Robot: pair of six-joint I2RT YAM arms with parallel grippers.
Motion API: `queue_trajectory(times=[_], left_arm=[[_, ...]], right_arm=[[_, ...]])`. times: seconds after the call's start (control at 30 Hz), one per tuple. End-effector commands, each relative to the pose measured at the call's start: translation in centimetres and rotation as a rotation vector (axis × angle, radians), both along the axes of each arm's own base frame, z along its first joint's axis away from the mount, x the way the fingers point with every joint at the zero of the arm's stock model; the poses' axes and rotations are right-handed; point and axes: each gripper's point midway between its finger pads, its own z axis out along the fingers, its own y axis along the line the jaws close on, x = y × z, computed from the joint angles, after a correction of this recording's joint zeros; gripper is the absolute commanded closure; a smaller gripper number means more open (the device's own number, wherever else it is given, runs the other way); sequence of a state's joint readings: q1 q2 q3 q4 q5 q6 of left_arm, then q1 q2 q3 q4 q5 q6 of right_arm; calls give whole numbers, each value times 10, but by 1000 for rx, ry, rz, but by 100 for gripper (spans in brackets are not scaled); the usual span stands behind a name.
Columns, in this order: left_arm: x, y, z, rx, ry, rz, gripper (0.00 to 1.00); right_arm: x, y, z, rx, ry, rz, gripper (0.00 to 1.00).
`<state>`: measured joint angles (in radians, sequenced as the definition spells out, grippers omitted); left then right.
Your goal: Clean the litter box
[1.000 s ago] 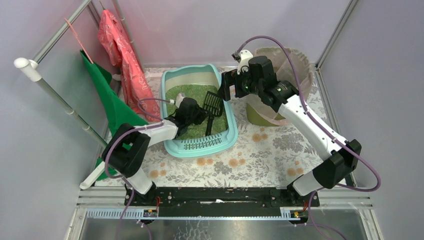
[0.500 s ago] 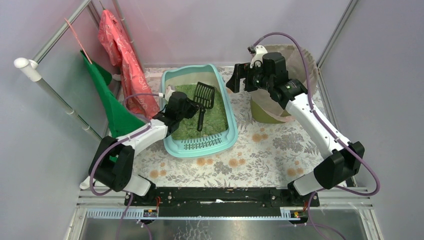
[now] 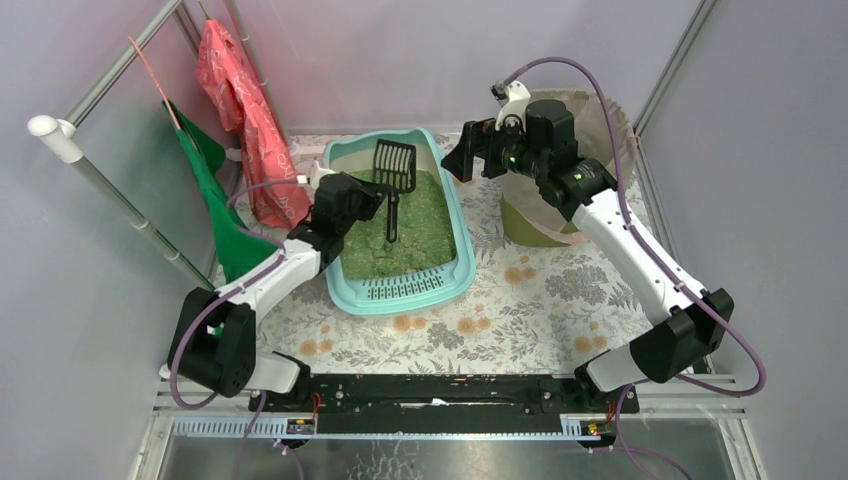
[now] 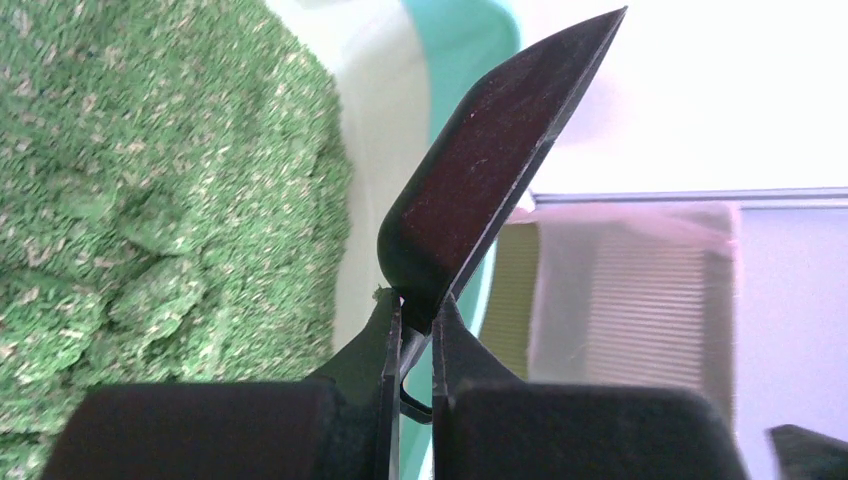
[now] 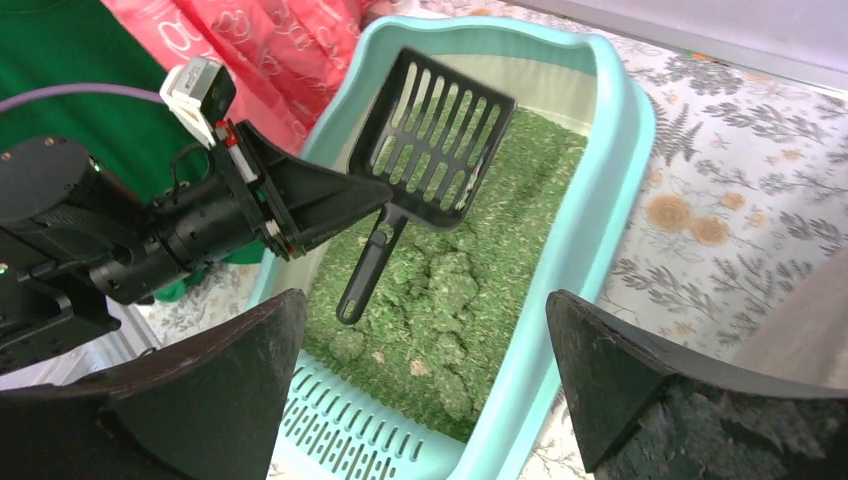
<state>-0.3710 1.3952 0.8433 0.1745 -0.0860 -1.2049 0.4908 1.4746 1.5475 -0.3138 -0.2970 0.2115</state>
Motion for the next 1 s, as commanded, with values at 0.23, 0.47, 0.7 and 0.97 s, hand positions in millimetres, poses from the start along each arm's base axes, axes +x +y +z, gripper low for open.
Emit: queue_trajectory(times=[0.23, 0.47, 0.7, 0.97], left_arm=[[7, 1, 98, -296, -268, 9, 100], [-2, -16, 98, -479, -250, -81, 100], [-3, -29, 97, -630, -228, -147, 100], [1, -28, 101, -696, -260, -147, 100]], right_arm=[[-9, 61, -30, 169, 63, 204, 5], [-9, 81, -45, 183, 86, 257, 5], [-14, 93, -55, 211, 117, 301, 6], [-22, 95, -87, 176, 173, 298, 6]])
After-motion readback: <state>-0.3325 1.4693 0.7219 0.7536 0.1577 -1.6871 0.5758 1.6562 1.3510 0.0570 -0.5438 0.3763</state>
